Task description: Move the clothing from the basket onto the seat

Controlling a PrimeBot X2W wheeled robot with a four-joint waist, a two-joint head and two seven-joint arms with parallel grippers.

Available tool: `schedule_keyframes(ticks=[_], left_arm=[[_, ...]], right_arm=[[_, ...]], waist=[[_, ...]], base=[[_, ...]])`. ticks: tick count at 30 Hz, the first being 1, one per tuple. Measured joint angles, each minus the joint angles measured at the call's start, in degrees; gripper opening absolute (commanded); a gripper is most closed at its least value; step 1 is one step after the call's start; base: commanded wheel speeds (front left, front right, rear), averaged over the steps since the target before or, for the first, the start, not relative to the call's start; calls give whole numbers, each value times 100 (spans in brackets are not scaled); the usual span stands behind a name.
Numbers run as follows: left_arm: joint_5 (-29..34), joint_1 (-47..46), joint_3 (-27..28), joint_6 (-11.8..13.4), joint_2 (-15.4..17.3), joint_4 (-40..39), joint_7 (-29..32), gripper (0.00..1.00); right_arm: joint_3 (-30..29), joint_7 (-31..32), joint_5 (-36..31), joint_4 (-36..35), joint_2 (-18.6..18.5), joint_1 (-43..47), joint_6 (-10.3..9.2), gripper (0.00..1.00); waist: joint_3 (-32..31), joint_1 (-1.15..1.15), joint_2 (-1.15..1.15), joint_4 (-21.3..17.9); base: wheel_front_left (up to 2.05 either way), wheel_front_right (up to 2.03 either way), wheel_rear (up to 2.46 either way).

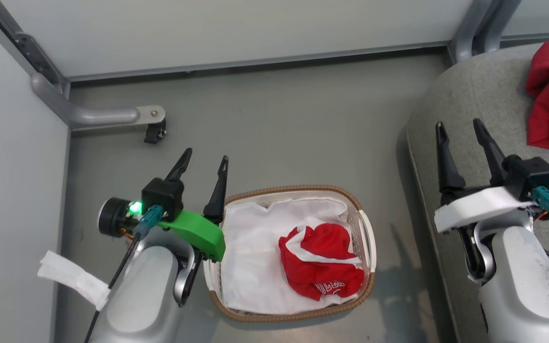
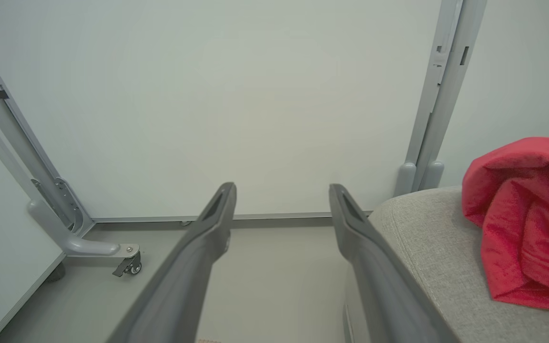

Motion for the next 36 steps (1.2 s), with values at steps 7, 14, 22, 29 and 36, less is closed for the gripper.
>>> schedule_keyframes(ticks=[7, 14, 22, 29, 36], left_arm=[[20, -851, -1042, -4, 3, 944, 1, 100], [-22, -1388, -2429, -7, 10, 1985, 1, 100], [-470, -1896, -3694, -7, 18, 2632, 64, 100], [-829, -2335, -4352, -7, 146, 2919, 99, 100], [-1211, -2587, -4604, -8, 205, 3308, 300, 96]], right_arm=[[0, 0, 87, -238, -2, -552, 0, 100], [163, 0, 332, -491, -4, -834, 0, 100], [342, 0, 577, -684, -4, -1054, 0, 100], [525, 0, 775, -772, -4, -1267, 0, 100], [669, 0, 933, -846, -3, -1372, 0, 100]], waist=[[895, 0, 0, -201], [1724, 0, 0, -502], [2492, 1, 0, -908], [3023, 1, 0, -1272], [3406, 1, 0, -1588]], base=[[0, 0, 0], [0, 0, 0], [0, 0, 0], [0, 0, 0], [0, 0, 0]])
